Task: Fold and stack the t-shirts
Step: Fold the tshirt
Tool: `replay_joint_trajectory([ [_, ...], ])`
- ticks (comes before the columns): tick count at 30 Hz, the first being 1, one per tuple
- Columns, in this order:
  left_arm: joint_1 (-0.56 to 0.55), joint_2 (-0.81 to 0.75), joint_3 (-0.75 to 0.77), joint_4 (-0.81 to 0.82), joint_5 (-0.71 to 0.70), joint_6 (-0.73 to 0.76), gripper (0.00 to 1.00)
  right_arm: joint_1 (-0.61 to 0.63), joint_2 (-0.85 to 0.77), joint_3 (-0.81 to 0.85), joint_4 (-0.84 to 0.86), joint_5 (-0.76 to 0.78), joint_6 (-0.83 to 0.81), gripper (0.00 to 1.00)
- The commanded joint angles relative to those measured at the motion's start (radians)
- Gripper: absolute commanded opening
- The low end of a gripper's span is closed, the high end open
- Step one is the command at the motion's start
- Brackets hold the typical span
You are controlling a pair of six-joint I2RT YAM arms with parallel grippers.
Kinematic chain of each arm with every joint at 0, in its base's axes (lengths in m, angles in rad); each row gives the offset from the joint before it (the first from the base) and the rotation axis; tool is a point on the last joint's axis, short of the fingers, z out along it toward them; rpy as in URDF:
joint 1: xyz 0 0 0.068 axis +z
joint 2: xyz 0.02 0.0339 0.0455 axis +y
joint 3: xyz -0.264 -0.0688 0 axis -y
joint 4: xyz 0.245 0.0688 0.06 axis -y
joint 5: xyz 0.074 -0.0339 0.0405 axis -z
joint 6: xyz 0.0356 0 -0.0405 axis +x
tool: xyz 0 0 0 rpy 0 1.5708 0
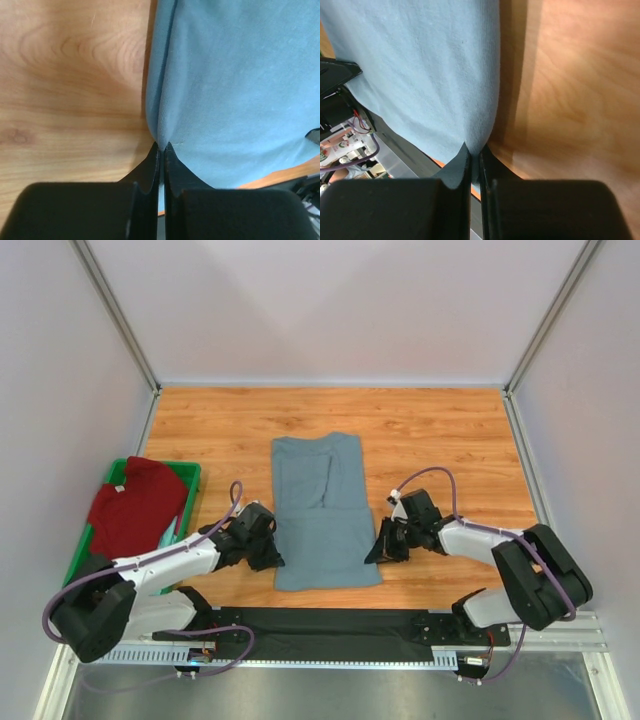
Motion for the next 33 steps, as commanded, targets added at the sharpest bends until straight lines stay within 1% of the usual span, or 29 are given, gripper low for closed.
replay_joint_trajectory([
  [1,0.000,-0.032,-0.042,-0.147,0.018,0.011,0.00,0.002,-0.074,-0.028,-0.116,0.076,-0.039,0.00],
  [2,0.000,-0.070,-0.040,-0.159,0.018,0.010,0.00,0.002,-0.107,-0.025,-0.135,0.074,-0.039,0.00],
  [5,0.000,-0.138,-0.020,-0.193,0.013,0.007,0.00,0.002,-0.140,0.000,-0.179,0.064,-0.036,0.00],
  [8,0.000,-0.153,0.038,-0.251,0.003,0.010,0.00,0.001,-0.148,0.052,-0.217,0.053,-0.038,0.00],
  [11,0.020,-0.135,0.115,-0.280,0.009,0.022,0.00,-0.016,-0.129,0.133,-0.260,0.042,-0.050,0.00],
  [14,0.095,-0.106,0.193,-0.296,0.038,0.057,0.00,-0.045,-0.088,0.241,-0.317,0.034,-0.071,0.00],
  [15,0.148,-0.097,0.233,-0.299,0.047,0.083,0.00,-0.054,-0.073,0.270,-0.331,0.030,-0.078,0.00],
  [16,0.176,-0.086,0.253,-0.300,0.065,0.097,0.00,-0.071,-0.041,0.303,-0.343,0.024,-0.091,0.00],
  [17,0.202,-0.060,0.273,-0.287,0.079,0.131,0.00,-0.079,-0.020,0.363,-0.363,0.015,-0.098,0.00],
  [18,0.259,-0.043,0.314,-0.278,0.096,0.149,0.00,-0.085,-0.002,0.397,-0.368,0.010,-0.101,0.00],
  [19,0.284,-0.017,0.340,-0.268,0.125,0.164,0.00,-0.099,0.047,0.428,-0.376,0.001,-0.110,0.00],
  [20,0.310,0.041,0.366,-0.265,0.143,0.198,0.00,-0.105,0.076,0.498,-0.392,-0.022,-0.114,0.00],
  [21,0.330,0.074,0.429,-0.265,0.160,0.214,0.00,-0.108,0.102,0.532,-0.403,-0.031,-0.117,0.00],
  [22,0.359,0.107,0.460,-0.265,0.189,0.230,0.00,-0.116,0.133,0.563,-0.411,-0.039,-0.121,0.00],
  [23,0.371,0.173,0.495,-0.270,0.202,0.244,0.00,-0.117,0.182,0.602,-0.428,-0.045,-0.130,0.00],
  [24,0.379,0.202,0.564,-0.276,0.211,0.269,0.00,-0.122,0.208,0.668,-0.437,-0.050,-0.133,0.00],
  [27,0.407,0.301,0.680,-0.282,0.239,0.300,0.00,-0.139,0.297,0.792,-0.469,-0.068,-0.130,0.00],
  [32,0.448,0.458,0.819,-0.311,0.280,0.326,0.00,-0.186,0.424,0.929,-0.485,-0.143,-0.101,0.00],
  [33,0.454,0.482,0.856,-0.317,0.283,0.327,0.00,-0.189,0.478,0.954,-0.489,-0.154,-0.099,0.00],
])
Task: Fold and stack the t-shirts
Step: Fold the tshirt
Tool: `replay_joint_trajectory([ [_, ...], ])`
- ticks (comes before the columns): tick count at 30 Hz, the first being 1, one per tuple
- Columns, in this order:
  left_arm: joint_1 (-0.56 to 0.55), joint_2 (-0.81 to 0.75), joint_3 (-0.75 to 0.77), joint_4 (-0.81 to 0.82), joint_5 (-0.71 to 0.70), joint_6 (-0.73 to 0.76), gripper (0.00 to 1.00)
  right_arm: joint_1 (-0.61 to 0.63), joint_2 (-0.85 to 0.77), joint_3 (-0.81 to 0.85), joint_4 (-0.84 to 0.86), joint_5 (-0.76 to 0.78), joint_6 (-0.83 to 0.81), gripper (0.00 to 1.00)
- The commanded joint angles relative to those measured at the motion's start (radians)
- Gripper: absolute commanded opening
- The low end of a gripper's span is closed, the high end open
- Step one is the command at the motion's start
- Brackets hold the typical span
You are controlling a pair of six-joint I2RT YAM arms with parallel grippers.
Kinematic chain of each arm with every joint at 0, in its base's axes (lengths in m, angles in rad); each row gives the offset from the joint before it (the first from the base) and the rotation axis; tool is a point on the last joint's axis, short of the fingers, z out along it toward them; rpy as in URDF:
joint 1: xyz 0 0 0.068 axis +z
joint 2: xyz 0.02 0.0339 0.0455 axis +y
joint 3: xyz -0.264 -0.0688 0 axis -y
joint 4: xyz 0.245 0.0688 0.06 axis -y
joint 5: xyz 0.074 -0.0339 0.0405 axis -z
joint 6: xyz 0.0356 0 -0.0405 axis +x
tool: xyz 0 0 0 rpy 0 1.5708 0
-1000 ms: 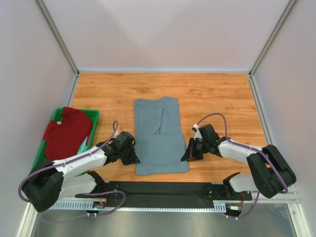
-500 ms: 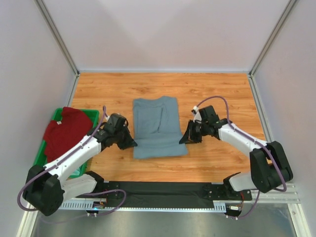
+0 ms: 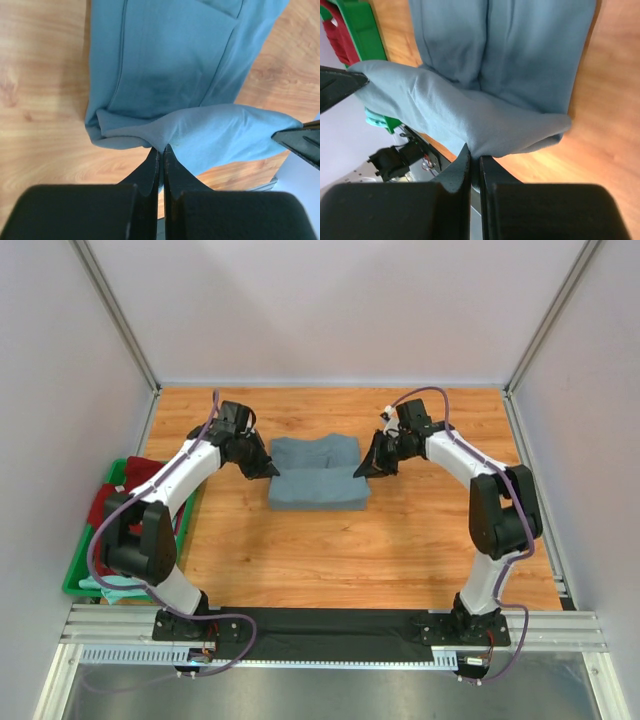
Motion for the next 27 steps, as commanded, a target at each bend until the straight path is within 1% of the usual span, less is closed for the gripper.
replay_joint_trajectory([
  [1,0.031,0.079,0.101,-0.032,0.063,0.051,0.00,-0.027,0.112,0.112,-0.040,-0.087,0.005,0.00],
  [2,0.036,0.117,0.115,-0.031,0.066,0.056,0.00,-0.032,0.141,0.176,-0.064,-0.120,0.002,0.00],
  [7,0.068,0.236,0.188,-0.025,0.100,0.059,0.00,-0.056,0.307,0.333,-0.103,-0.168,-0.013,0.02],
  [8,0.071,0.253,0.201,-0.022,0.102,0.063,0.00,-0.058,0.326,0.384,-0.127,-0.165,-0.022,0.02],
  [10,0.077,0.286,0.239,-0.009,0.120,0.068,0.00,-0.069,0.361,0.429,-0.147,-0.164,-0.041,0.03],
  [11,0.080,0.325,0.257,-0.012,0.128,0.080,0.00,-0.073,0.396,0.451,-0.161,-0.162,-0.048,0.04],
  [12,0.083,0.344,0.300,-0.017,0.131,0.086,0.02,-0.076,0.415,0.490,-0.166,-0.165,-0.050,0.04],
  [13,0.085,0.378,0.319,-0.011,0.131,0.094,0.12,-0.083,0.431,0.512,-0.167,-0.167,-0.047,0.05],
  [14,0.086,0.395,0.337,-0.011,0.129,0.112,0.19,-0.087,0.445,0.531,-0.160,-0.170,-0.041,0.08],
  [15,0.093,0.413,0.381,-0.018,0.125,0.125,0.28,-0.090,0.470,0.552,-0.139,-0.180,-0.032,0.18],
  [17,0.108,0.457,0.437,-0.057,0.103,0.184,0.34,-0.103,0.493,0.589,-0.114,-0.170,-0.028,0.26],
  [18,0.114,0.464,0.504,-0.090,0.077,0.206,0.42,-0.109,0.513,0.616,-0.129,-0.148,-0.042,0.29],
  [19,0.117,0.462,0.526,-0.121,0.039,0.227,0.45,-0.122,0.524,0.688,-0.163,-0.121,-0.066,0.35],
  [20,0.128,0.436,0.549,-0.135,0.008,0.253,0.48,-0.130,0.533,0.743,-0.274,-0.049,-0.099,0.39],
  [21,0.132,0.416,0.553,-0.147,-0.007,0.266,0.51,-0.133,0.527,0.786,-0.336,0.000,-0.182,0.48],
  [22,0.137,0.393,0.554,-0.170,-0.015,0.276,0.51,-0.135,0.507,0.825,-0.385,0.057,-0.217,0.51],
  [23,0.136,0.340,0.531,-0.180,-0.020,0.289,0.51,-0.133,0.484,0.816,-0.451,0.158,-0.243,0.53],
  [24,0.133,0.309,0.503,-0.183,-0.012,0.286,0.51,-0.132,0.443,0.787,-0.460,0.187,-0.261,0.55],
  [25,0.128,0.274,0.466,-0.171,0.011,0.277,0.51,-0.129,0.395,0.719,-0.445,0.204,-0.262,0.57],
  [26,0.120,0.204,0.422,-0.154,0.029,0.252,0.51,-0.120,0.270,0.560,-0.363,0.221,-0.252,0.59],
  [27,0.090,0.165,0.315,-0.123,0.052,0.240,0.50,-0.112,0.208,0.463,-0.315,0.259,-0.242,0.61],
])
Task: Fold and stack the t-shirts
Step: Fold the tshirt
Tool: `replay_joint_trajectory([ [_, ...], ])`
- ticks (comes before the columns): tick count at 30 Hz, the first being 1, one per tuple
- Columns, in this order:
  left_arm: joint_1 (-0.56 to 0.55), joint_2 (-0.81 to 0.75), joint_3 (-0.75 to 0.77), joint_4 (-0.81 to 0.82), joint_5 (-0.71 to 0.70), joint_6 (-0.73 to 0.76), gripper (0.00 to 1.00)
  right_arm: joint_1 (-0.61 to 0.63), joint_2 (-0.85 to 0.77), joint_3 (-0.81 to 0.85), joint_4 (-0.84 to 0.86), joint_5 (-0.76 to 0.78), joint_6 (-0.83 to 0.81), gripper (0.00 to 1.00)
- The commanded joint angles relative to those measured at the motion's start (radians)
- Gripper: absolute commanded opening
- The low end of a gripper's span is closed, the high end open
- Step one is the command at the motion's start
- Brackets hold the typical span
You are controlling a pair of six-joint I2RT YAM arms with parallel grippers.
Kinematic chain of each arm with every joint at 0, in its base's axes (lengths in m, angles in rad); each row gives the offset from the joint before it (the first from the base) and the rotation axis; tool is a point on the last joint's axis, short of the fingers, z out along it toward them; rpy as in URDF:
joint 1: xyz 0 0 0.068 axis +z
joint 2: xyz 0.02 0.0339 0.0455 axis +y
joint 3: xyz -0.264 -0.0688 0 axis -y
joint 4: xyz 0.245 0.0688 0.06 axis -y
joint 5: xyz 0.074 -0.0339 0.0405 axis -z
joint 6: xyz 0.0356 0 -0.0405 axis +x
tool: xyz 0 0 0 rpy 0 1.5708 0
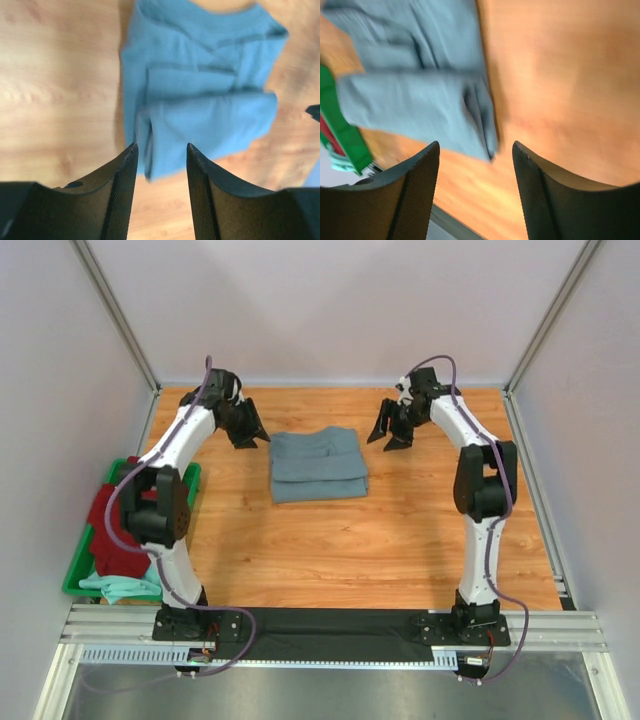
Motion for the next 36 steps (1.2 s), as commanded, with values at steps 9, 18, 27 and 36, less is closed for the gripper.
replay_joint_trajectory([
  [9,-0.277,-0.313,-0.463,0.264,0.024,-0.111,0.51,0.255,-0.453,-0.609,0.271,0.353,0.030,0.46],
  [18,-0.281,-0.186,-0.425,0.304,-0.053,-0.105,0.47,0.321,-0.289,-0.467,0.267,0.405,0.021,0.41],
  [27,-0.258,-0.112,-0.330,0.284,-0.065,-0.087,0.48,0.338,-0.220,-0.407,0.273,0.428,0.011,0.43],
  [36,-0.114,0.088,-0.038,0.258,-0.102,0.023,0.49,0.330,0.038,0.048,0.308,0.624,-0.056,0.48],
])
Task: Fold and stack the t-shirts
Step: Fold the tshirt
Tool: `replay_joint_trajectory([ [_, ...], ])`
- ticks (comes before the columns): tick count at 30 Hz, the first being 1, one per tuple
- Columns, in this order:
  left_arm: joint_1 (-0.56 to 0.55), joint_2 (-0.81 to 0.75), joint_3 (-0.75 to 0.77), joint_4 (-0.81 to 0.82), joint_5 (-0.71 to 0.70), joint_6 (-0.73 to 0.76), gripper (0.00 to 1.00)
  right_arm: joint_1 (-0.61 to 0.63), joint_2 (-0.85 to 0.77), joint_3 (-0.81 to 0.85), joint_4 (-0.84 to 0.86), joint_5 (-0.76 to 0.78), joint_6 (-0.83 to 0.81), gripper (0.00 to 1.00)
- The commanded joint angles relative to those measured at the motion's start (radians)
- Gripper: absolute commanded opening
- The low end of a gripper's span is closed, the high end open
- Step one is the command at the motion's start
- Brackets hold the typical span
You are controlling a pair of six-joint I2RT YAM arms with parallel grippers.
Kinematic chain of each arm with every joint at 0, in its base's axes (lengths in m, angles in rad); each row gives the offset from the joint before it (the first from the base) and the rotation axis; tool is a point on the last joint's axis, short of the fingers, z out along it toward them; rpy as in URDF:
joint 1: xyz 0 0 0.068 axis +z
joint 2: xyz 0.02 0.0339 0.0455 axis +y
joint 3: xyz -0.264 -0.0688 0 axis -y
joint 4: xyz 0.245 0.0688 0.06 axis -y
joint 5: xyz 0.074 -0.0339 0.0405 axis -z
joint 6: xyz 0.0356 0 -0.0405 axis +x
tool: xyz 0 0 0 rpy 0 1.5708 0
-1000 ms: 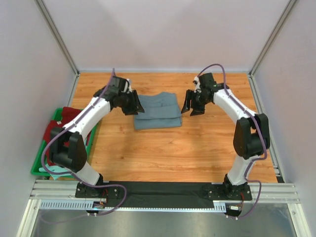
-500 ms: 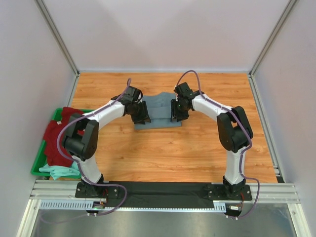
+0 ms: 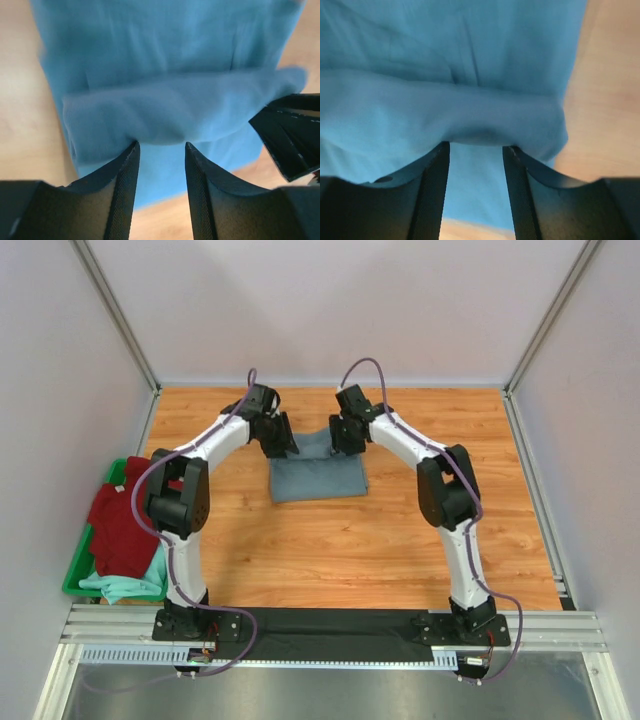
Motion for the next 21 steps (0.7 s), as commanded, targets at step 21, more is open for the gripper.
replay_joint_trajectory([
  [21,0.194,0.008,0.057,0.112,0.166,0.145,0.55,-0.103,0.032,0.117,0.139,-0.149,-0.120,0.70],
])
